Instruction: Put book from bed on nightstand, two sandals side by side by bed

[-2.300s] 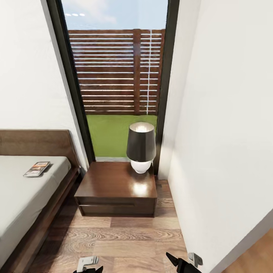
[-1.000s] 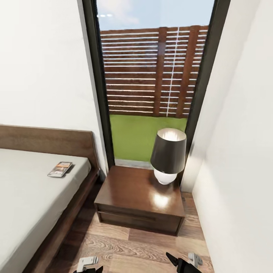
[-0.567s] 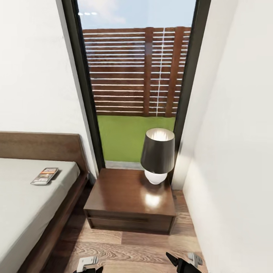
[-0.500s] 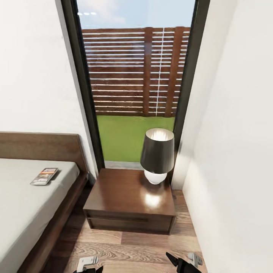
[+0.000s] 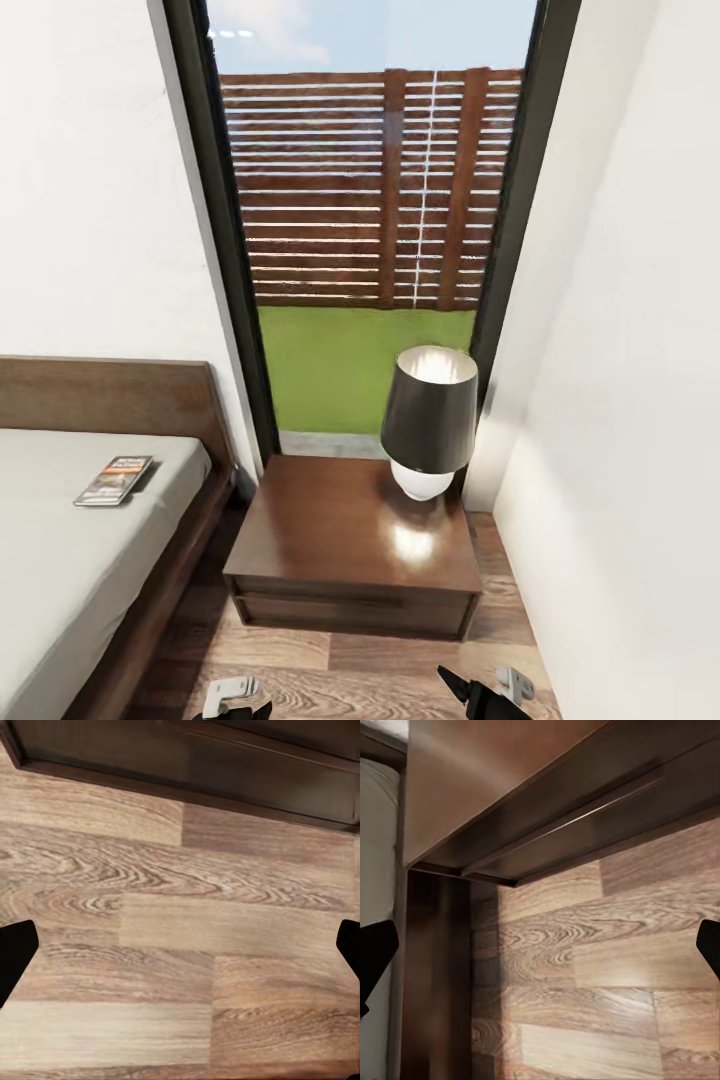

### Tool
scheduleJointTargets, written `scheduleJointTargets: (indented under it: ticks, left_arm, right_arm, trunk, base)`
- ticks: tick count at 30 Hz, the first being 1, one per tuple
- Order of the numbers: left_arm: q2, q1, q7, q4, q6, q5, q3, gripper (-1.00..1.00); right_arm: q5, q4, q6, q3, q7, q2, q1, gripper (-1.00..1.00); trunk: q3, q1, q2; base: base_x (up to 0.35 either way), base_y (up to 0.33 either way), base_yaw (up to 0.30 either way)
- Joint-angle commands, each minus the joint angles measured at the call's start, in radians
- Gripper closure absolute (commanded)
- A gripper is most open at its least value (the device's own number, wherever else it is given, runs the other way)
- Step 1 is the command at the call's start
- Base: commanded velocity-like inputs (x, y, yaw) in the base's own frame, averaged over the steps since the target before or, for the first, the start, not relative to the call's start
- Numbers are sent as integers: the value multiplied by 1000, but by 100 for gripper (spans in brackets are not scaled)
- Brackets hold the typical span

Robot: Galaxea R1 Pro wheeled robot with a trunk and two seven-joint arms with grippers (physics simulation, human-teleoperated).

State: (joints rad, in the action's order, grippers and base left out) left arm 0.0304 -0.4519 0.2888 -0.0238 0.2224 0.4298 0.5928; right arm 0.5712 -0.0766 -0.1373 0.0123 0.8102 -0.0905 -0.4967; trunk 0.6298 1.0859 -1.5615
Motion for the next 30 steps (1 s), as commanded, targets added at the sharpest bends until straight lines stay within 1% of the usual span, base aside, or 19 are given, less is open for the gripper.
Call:
scheduleJointTargets:
  ticks: [1,6,11,16,25,30]
  left_arm:
    - [0,-1,3,1,3,9,9,-100]
    - [0,-1,3,1,3,9,9,-100]
    - [0,-1,3,1,3,9,9,-100]
    - [0,-1,3,1,3,9,9,-100]
    - [0,-1,3,1,3,9,9,-100]
    - [0,-1,3,1,3,9,9,-100]
  right_arm:
    - [1,-5,-8,2,4,0,-2,-100]
    - [1,-5,-8,2,4,0,-2,-100]
    - [1,-5,-8,2,4,0,-2,-100]
    - [1,-5,-8,2,4,0,-2,-100]
    - [1,-5,-8,2,4,0,-2,-100]
    - [1,-5,-8,2,4,0,-2,-100]
  trunk:
    - [1,0,0]
    - [1,0,0]
    - [1,0,0]
    - [1,0,0]
    - [1,0,0]
    - [1,0,0]
  base:
    - [263,178,0]
    - [265,148,0]
    - [226,47,0]
    - [29,17,0]
    - [105,184,0]
    - [69,70,0]
